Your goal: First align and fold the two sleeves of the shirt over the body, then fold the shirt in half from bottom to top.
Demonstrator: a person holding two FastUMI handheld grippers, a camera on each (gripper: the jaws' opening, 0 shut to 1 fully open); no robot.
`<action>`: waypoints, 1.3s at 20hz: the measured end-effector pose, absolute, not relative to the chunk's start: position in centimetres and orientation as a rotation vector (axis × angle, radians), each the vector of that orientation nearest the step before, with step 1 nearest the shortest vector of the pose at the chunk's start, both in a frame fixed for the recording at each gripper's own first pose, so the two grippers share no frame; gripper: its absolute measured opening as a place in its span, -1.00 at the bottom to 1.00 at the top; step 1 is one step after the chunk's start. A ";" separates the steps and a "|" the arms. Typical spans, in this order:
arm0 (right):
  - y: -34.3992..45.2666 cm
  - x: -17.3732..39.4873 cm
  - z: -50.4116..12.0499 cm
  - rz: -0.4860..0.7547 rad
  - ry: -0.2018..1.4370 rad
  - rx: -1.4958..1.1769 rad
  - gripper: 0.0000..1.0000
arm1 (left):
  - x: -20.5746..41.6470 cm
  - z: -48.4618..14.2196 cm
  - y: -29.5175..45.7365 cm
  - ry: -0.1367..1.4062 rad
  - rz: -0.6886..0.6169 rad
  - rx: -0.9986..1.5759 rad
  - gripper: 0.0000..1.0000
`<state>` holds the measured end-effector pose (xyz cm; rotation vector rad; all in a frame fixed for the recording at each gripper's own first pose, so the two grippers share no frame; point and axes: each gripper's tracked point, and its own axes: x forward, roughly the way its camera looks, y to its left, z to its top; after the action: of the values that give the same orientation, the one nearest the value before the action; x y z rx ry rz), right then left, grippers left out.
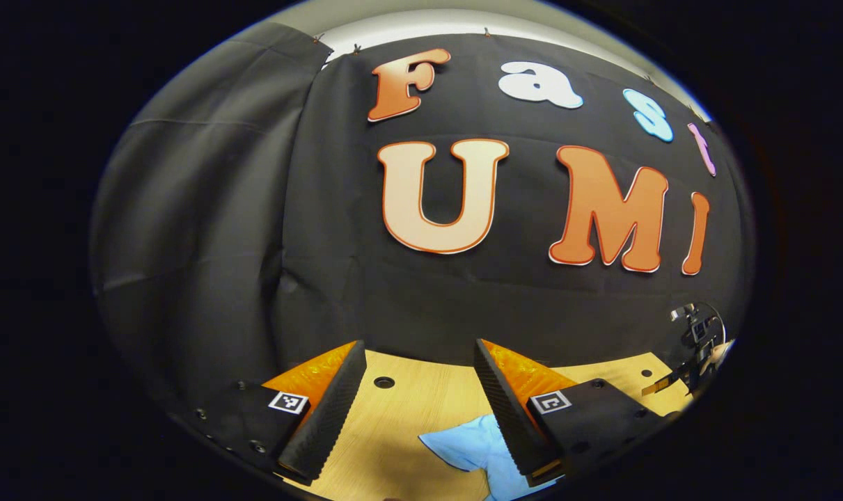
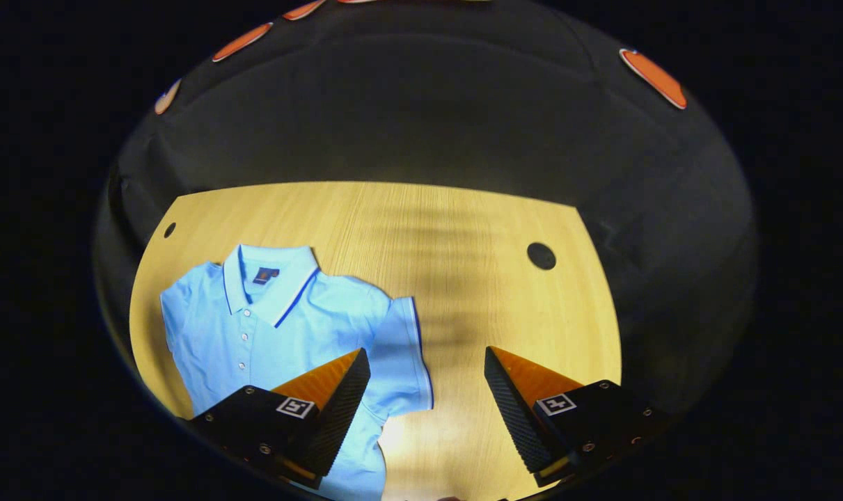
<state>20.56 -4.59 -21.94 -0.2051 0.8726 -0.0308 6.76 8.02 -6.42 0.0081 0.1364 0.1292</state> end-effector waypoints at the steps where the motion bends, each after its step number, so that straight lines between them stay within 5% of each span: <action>1: -4.9 20.9 -23.0 -0.035 0.903 -0.187 0.99 | 7.1 -6.8 8.5 0.148 0.141 0.005 1.00; 13: -6.5 21.5 -29.9 -0.093 1.140 -0.115 0.96 | 8.3 -9.2 9.2 0.213 0.179 -0.017 0.97; 19: -6.1 21.6 -30.1 -0.127 1.144 -0.067 0.20 | 8.4 -9.2 8.9 0.220 0.183 -0.006 1.00; 20: -6.1 21.6 -30.2 -0.137 1.140 -0.055 -0.34 | 8.3 -9.2 8.9 0.216 0.179 -0.003 1.00; 21: -6.5 21.6 -30.0 -0.148 1.133 -0.039 -0.42 | 8.1 -8.9 9.0 0.211 0.179 0.003 1.00; 22: -6.7 21.7 -29.8 -0.155 1.126 -0.017 -0.80 | 8.0 -8.8 9.2 0.207 0.179 0.010 1.00; 26: -7.3 20.8 -29.2 -0.200 1.101 -0.014 -0.98 | 7.1 -8.1 9.9 0.199 0.176 0.030 1.00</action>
<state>20.85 -7.29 -29.20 -0.0139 1.1011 -0.1998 7.12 9.95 -8.10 0.0304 0.1992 0.1759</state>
